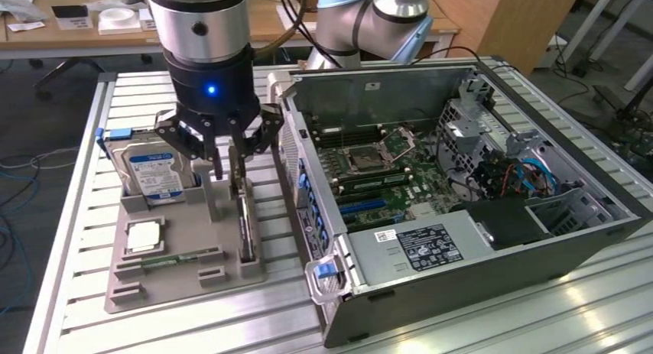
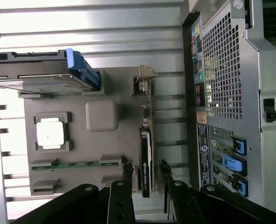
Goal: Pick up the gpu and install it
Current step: 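Pick up the gpu and move the gpu toward the slot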
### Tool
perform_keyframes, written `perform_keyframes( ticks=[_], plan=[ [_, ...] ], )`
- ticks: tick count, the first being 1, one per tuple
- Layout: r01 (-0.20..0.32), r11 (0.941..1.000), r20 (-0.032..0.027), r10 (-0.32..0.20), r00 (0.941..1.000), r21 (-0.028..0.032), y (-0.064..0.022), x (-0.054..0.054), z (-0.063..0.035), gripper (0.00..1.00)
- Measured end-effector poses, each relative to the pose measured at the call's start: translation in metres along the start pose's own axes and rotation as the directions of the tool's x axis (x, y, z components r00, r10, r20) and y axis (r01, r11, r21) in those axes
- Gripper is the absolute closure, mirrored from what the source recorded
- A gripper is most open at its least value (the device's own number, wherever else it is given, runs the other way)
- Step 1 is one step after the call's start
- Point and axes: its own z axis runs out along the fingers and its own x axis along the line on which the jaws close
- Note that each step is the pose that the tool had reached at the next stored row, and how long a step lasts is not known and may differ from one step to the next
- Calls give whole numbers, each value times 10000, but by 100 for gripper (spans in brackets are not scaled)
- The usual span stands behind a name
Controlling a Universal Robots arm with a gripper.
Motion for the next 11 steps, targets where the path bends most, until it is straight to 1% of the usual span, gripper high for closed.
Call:
perform_keyframes(
  ticks=[8,11],
  plan=[
    [0,10000,-1,0,10000,-1,-3,-11,145,64],
    [-1,10000,0,1,10000,-1,-2,-32,173,64]
  ],
)
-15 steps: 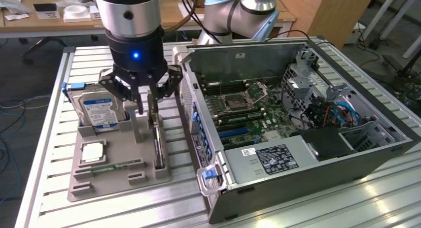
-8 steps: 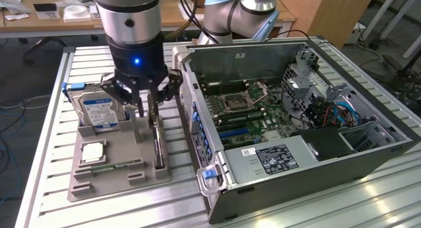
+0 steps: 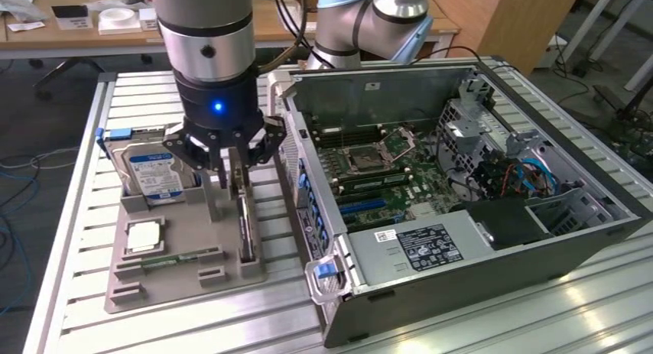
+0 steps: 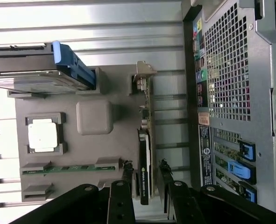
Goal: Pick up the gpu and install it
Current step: 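Pick up the gpu and move the gpu toward the slot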
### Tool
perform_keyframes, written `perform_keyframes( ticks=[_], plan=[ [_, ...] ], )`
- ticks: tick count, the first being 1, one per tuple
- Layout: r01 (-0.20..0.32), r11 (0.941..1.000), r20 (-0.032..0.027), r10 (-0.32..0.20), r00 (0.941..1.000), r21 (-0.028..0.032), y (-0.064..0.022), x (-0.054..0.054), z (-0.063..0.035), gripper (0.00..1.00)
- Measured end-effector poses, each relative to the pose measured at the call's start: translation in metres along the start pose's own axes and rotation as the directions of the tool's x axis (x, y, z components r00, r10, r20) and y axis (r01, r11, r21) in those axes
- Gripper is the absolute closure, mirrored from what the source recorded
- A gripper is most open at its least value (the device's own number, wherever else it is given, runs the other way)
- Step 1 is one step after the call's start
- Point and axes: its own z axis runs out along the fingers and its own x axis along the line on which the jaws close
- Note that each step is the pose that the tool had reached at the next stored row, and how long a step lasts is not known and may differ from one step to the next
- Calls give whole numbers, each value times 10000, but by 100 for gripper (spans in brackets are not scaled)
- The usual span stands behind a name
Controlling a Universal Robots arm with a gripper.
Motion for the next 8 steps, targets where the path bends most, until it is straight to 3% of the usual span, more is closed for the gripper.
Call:
perform_keyframes(
  ticks=[8],
  plan=[
    [2,10000,-1,-2,10000,1,-4,2,119,64]
  ],
)
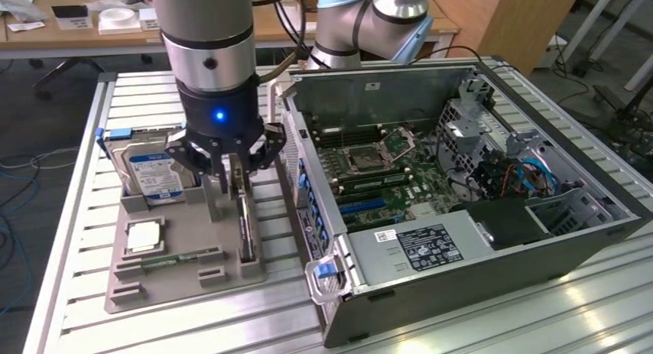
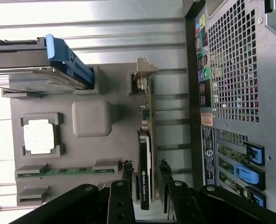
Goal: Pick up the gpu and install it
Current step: 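Pick up the gpu and move the gpu toward the slot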
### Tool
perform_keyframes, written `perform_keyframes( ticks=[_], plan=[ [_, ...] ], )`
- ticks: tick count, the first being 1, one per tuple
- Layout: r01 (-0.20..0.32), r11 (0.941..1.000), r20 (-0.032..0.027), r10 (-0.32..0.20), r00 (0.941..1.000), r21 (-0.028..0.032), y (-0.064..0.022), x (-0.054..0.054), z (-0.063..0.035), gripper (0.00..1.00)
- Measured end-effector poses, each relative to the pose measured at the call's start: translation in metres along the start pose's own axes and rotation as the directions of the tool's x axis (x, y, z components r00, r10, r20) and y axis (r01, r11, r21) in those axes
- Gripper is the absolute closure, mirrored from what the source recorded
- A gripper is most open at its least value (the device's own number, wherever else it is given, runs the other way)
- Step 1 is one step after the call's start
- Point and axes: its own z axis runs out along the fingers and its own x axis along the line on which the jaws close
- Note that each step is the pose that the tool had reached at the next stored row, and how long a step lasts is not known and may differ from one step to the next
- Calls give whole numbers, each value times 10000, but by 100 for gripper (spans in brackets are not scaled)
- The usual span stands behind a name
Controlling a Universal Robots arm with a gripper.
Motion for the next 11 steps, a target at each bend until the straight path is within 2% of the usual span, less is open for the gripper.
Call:
perform_keyframes(
  ticks=[8,11],
  plan=[
    [-1,10000,1,1,10000,-2,-1,-5,142,64],
    [1,10000,0,-1,10000,0,-1,-21,156,64]
  ],
)
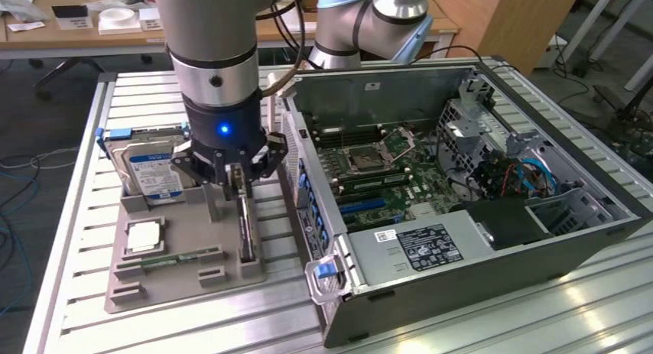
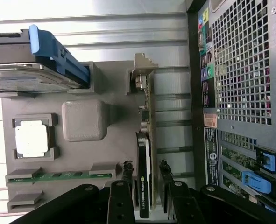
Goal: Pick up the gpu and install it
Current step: 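Pick up the gpu and move the gpu toward the slot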
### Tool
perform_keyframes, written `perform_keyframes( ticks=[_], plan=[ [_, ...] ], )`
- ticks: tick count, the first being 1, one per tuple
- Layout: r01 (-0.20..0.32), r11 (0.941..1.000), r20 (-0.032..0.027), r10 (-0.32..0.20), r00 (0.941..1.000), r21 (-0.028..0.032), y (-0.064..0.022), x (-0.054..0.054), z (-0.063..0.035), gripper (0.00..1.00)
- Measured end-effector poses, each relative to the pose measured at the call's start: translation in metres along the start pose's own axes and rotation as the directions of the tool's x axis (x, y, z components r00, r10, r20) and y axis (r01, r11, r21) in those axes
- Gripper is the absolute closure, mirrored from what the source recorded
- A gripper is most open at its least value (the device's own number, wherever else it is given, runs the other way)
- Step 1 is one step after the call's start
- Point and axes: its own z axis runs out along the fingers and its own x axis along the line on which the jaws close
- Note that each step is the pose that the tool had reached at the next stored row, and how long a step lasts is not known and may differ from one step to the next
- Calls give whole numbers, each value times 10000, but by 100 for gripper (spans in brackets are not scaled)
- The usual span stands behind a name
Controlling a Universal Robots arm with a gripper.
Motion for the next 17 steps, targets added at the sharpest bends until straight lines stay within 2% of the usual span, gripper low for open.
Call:
perform_keyframes(
  ticks=[11,17],
  plan=[
    [-2,10000,2,2,10000,-2,-5,-14,171,64],
    [-1,10000,3,1,10000,-2,-5,-13,191,64]
  ],
)
